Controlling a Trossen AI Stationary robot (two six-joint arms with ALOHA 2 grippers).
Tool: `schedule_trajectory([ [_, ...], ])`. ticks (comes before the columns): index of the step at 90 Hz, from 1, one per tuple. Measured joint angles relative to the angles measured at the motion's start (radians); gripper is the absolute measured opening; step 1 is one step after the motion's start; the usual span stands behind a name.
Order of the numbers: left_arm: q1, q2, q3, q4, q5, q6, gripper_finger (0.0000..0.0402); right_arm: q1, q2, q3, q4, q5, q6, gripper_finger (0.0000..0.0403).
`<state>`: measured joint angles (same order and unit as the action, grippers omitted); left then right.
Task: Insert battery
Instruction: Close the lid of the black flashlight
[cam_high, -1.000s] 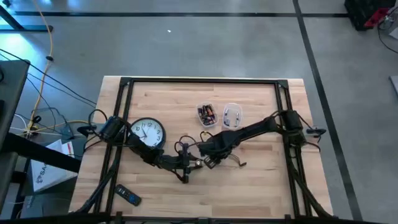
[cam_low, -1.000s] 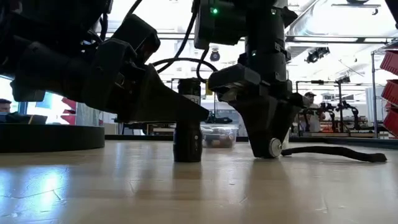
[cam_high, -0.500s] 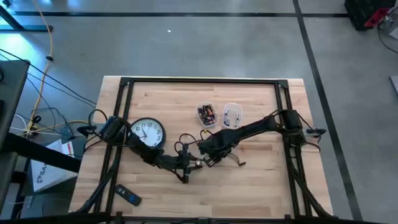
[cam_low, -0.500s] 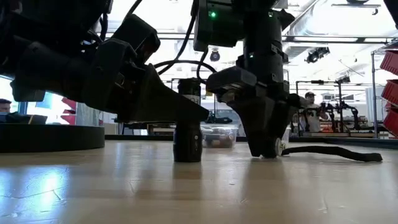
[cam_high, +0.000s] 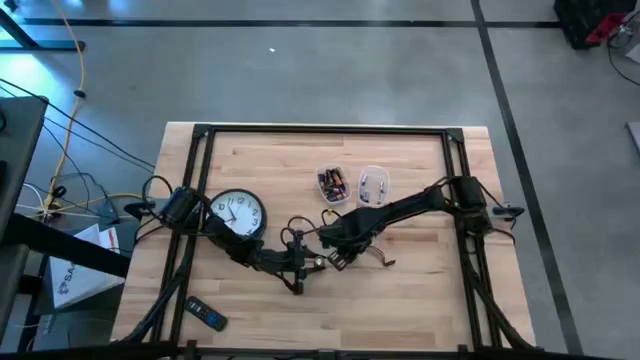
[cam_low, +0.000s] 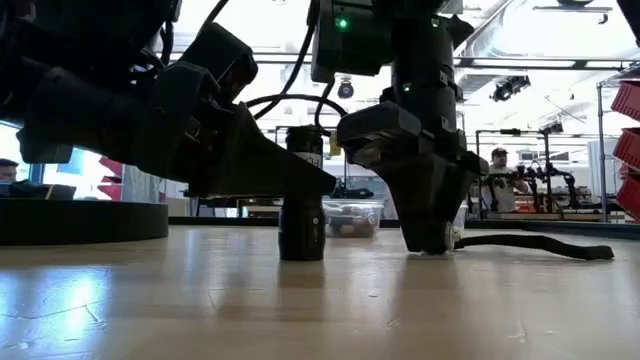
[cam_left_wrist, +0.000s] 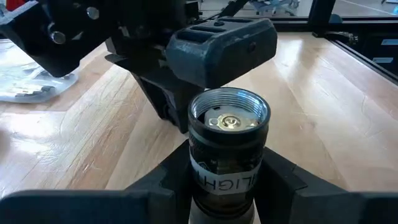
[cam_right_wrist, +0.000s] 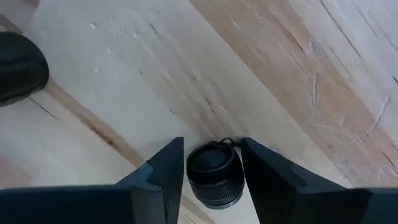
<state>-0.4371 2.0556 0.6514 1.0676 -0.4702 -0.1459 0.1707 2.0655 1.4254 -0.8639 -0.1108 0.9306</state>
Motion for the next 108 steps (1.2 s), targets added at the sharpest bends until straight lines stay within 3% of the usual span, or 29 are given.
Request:
schedule_trajectory([
  [33,0.0,0.0,0.0,0.0,0.0,0.0,0.0104,0.0,0.0,0.0,0.0,-0.014,-0.097,0.0131],
  [68,0.0,0.0,0.0,0.0,0.0,0.0,0.0104,0.0,0.0,0.0,0.0,-0.016,-0.172,0.0181],
  [108,0.0,0.0,0.0,0.0,0.0,0.0,0.0104,-0.002,-0.001,0.0,-0.002,-0.015,-0.18,0.0141],
])
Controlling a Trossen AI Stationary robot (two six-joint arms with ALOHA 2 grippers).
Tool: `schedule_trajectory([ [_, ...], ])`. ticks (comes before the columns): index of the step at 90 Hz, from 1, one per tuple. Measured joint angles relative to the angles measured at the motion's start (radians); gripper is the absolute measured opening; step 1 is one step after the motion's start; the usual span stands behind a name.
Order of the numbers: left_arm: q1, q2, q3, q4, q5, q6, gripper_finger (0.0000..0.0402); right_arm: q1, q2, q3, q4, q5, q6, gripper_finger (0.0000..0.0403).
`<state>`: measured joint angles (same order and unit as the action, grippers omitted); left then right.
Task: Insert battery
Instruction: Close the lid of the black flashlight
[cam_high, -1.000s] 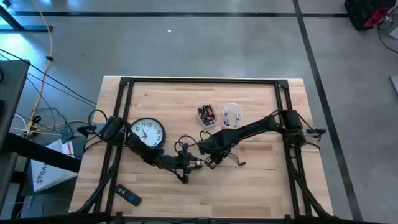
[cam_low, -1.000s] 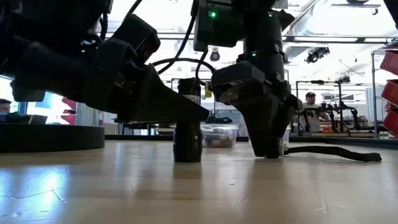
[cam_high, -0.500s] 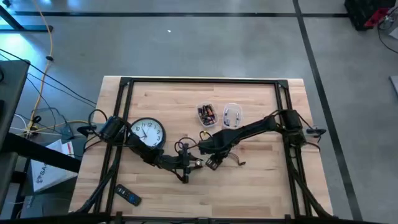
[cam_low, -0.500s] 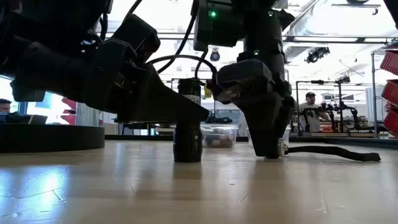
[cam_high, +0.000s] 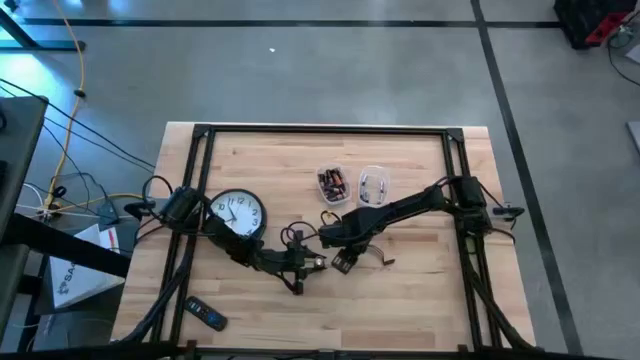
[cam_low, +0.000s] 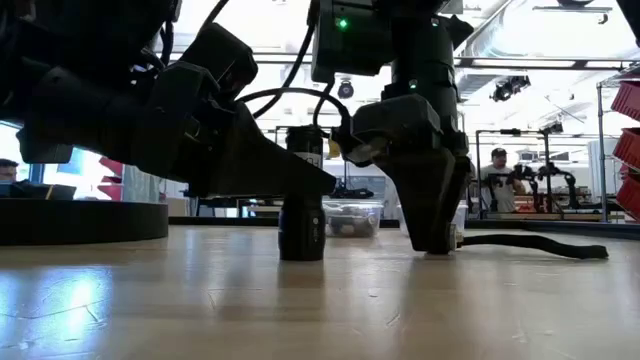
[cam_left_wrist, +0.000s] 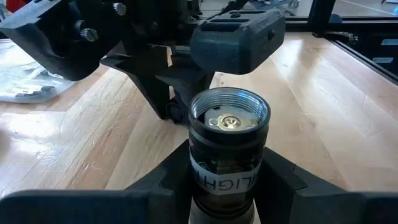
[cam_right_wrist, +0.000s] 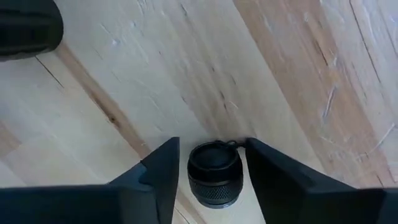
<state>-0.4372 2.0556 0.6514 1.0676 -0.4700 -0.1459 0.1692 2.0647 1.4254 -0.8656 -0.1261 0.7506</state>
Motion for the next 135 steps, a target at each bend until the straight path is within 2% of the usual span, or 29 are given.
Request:
schedule_trajectory([
  [30,0.0,0.0,0.0,0.0,0.0,0.0,0.0104,0.0,0.0,0.0,0.0,-0.012,-0.017,0.0083],
  [55,0.0,0.0,0.0,0.0,0.0,0.0,0.0104,0.0,-0.014,0.0,-0.006,-0.01,0.0,0.0073],
  [72,0.0,0.0,0.0,0.0,0.002,0.0,0.0104,0.007,-0.02,-0.001,-0.014,-0.007,-0.05,0.008],
  [92,0.0,0.0,0.0,0.0,0.004,0.0,0.0104,0.01,-0.02,-0.001,-0.012,0.013,-0.08,0.0122],
  [113,0.0,0.0,0.0,0.0,0.005,0.0,0.0104,0.021,-0.035,0.016,-0.017,0.028,-0.29,0.0159],
  [135,0.0,0.0,0.0,-0.001,0.006,-0.002,0.0104,0.102,-0.039,0.079,-0.055,0.182,-0.64,0.017],
])
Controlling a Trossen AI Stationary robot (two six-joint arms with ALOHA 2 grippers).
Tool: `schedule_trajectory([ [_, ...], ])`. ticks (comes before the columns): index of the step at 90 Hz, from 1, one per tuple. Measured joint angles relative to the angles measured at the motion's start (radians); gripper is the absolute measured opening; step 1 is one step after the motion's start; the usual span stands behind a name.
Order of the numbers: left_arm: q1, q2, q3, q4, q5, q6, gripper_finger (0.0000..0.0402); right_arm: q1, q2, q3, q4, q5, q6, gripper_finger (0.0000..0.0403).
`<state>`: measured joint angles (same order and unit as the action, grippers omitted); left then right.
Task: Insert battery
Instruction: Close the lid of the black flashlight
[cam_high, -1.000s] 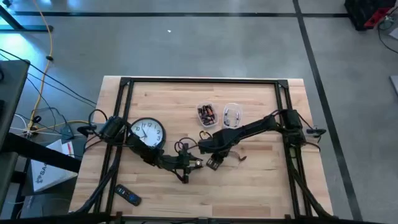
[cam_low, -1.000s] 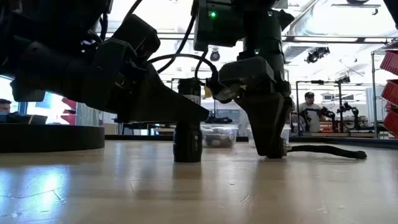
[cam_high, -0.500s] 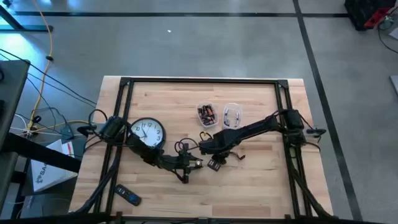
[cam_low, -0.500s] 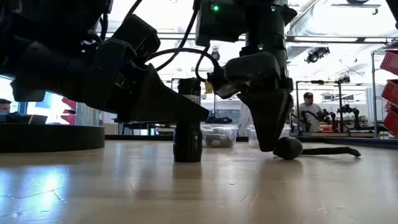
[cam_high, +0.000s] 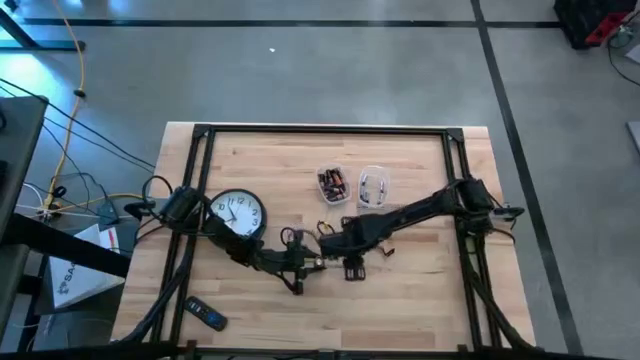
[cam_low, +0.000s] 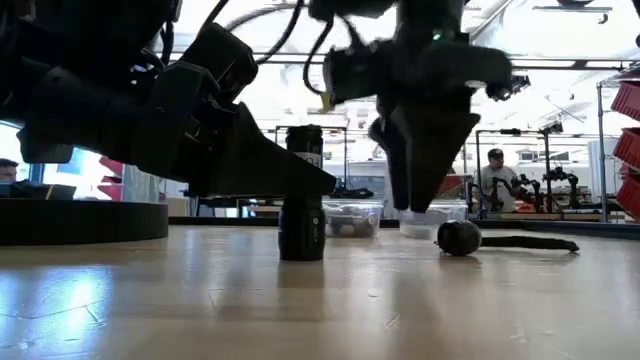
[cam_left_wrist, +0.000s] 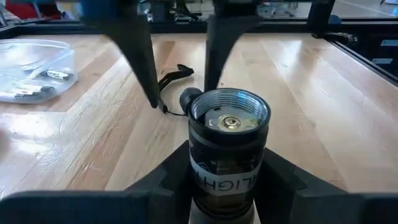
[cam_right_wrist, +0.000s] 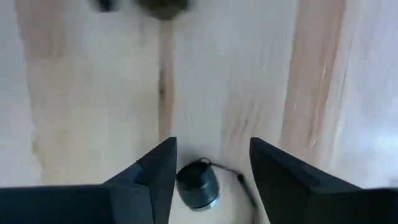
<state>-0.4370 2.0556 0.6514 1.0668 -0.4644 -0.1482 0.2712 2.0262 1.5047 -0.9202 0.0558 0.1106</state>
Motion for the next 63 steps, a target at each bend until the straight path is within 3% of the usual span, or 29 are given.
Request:
schedule_trajectory([
  [9,0.0,0.0,0.0,0.0,0.001,0.0,0.0104,0.03,0.0,-0.014,-0.025,0.042,-0.051,0.0171],
  [31,0.0,0.0,0.0,0.0,0.002,-0.005,0.0104,0.044,0.0,-0.021,-0.06,0.042,-0.007,0.0171],
  [63,0.0,0.0,0.0,0.0,0.002,-0.005,0.0104,0.044,0.028,-0.021,-0.047,0.041,-0.129,0.0165],
])
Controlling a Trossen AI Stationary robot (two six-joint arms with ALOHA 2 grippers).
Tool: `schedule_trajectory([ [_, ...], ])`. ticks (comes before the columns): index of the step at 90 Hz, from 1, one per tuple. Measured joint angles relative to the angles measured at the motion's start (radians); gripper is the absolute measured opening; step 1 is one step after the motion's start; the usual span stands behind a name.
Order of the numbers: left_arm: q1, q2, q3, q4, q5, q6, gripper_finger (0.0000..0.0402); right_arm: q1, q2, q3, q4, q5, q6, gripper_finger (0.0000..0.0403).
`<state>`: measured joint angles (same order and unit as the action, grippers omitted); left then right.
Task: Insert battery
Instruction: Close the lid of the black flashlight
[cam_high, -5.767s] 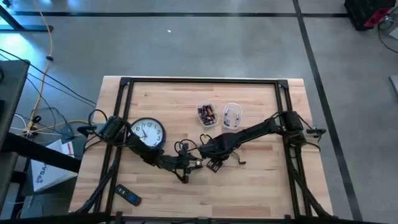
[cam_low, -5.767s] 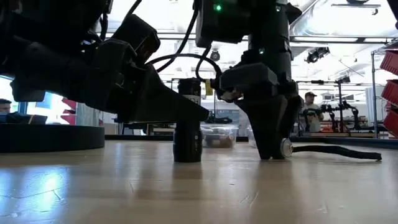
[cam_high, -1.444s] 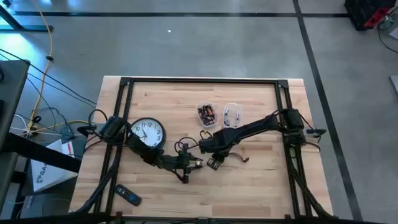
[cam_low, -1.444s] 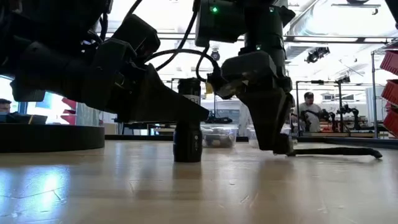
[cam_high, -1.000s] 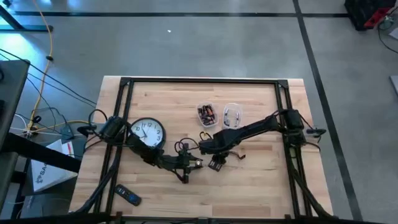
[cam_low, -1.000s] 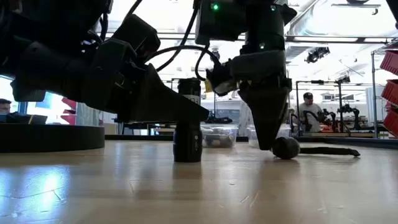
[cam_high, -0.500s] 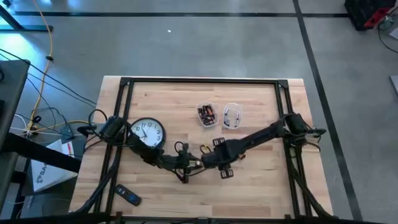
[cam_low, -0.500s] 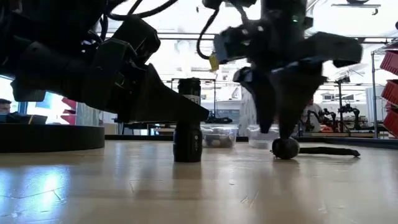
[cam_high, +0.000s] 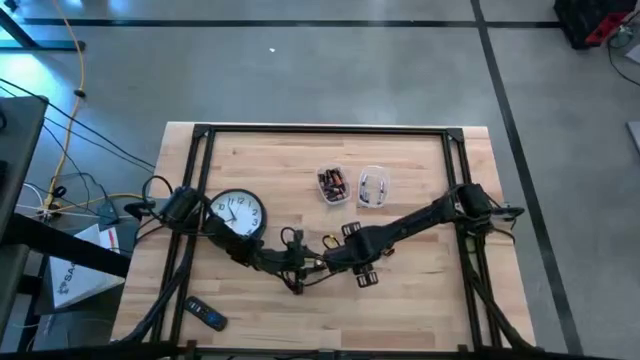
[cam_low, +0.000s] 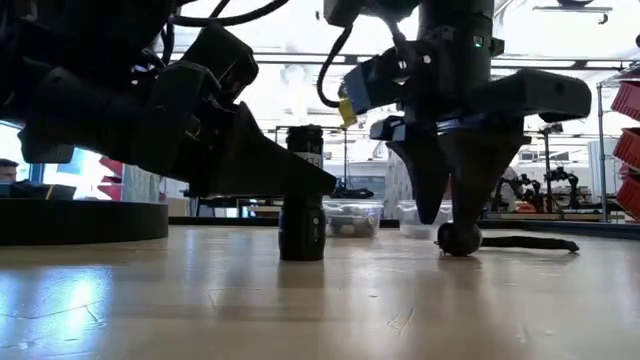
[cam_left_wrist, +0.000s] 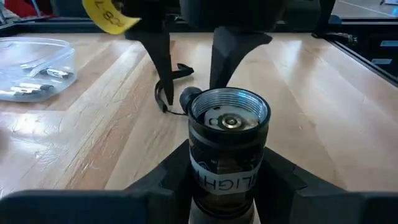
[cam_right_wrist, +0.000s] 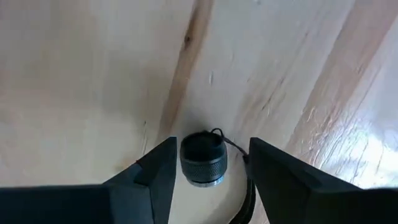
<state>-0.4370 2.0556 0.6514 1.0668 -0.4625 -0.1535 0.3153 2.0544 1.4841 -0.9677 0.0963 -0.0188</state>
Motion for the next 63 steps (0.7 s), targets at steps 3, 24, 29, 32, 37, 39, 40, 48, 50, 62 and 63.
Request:
schedule_trajectory([
  [3,0.0,0.0,0.0,0.0,0.0,0.0,0.0104,0.0,0.001,0.0,-0.001,0.0,-0.01,0.0164],
  [24,0.0,0.0,0.0,0.0,0.0,0.0,0.0104,0.0,0.002,-0.001,-0.004,-0.001,-0.027,0.0161],
  [29,0.0,0.0,0.0,-0.001,0.0,0.0,0.0104,0.0,0.002,-0.006,0.005,-0.001,-0.032,0.0161],
  [32,0.0,0.0,0.0,0.0,0.0,0.0,0.0104,0.0,0.002,-0.014,0.012,-0.003,-0.031,0.0161],
  [37,0.0,0.0,0.0,0.0,0.0,0.0,0.0104,0.0,0.002,-0.026,0.013,-0.012,-0.029,0.0161],
  [39,0.0,0.0,0.0,0.0,0.0,0.0,0.0104,0.0,0.002,-0.032,0.015,-0.018,-0.026,0.0161],
  [40,0.0,0.0,0.0,0.0,0.0,0.0,0.0104,0.0,0.002,-0.034,0.018,-0.021,-0.025,0.0161],
  [48,0.0,0.0,0.0,0.0,0.0,0.0,0.0104,0.001,0.002,-0.054,0.052,-0.042,-0.019,0.0161],
  [50,0.0,0.0,0.0,0.0,0.0,0.0,0.0104,0.002,0.002,-0.056,0.057,-0.043,-0.012,0.0161],
  [62,0.0,0.0,0.0,0.0,0.0,0.0,0.0104,0.002,0.002,-0.058,0.075,-0.042,-0.008,0.0161],
  [63,0.0,0.0,0.0,0.0,0.0,0.0,0.0104,0.002,0.002,-0.058,0.075,-0.042,-0.008,0.0161],
])
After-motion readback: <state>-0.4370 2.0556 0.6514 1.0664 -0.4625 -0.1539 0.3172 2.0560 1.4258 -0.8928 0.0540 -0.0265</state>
